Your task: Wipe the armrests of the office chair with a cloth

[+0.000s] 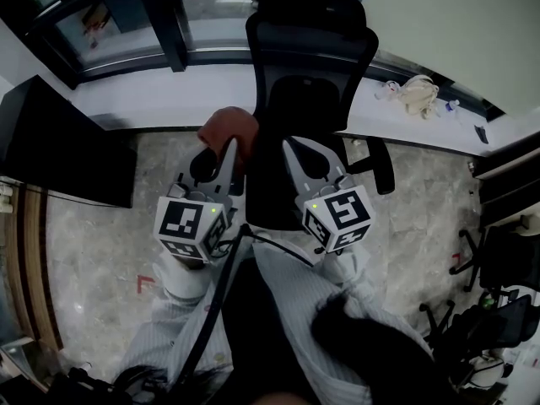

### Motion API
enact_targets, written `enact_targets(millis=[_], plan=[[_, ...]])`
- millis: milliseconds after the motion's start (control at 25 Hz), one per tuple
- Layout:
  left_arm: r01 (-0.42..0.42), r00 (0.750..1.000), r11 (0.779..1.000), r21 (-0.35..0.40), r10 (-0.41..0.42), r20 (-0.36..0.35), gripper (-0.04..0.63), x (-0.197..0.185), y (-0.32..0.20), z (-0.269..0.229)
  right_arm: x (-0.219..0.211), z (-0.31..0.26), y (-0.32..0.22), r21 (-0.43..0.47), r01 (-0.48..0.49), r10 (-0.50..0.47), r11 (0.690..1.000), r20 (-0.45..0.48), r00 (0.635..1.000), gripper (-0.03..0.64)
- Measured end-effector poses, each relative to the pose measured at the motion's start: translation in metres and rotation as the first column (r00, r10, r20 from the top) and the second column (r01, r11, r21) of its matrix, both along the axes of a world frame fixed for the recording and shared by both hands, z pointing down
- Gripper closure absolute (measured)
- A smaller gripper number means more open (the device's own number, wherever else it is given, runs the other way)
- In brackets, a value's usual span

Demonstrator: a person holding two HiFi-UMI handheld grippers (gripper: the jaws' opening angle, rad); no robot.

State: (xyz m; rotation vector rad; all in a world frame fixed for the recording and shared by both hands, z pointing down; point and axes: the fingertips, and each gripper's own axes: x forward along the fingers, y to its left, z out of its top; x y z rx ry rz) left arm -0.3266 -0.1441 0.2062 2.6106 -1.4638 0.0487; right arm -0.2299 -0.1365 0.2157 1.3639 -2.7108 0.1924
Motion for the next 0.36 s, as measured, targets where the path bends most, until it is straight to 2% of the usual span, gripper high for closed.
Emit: enact_targets(millis=[360], plan=[[-0.001, 1.000, 1.000, -0.003, 0.001, -0.004, 0.561, -0.0011, 0.0009, -0.0005, 0.0036, 0.0042, 0.0024, -0.013, -0.012, 0.012, 1.000, 0.003, 1.000, 0.617]])
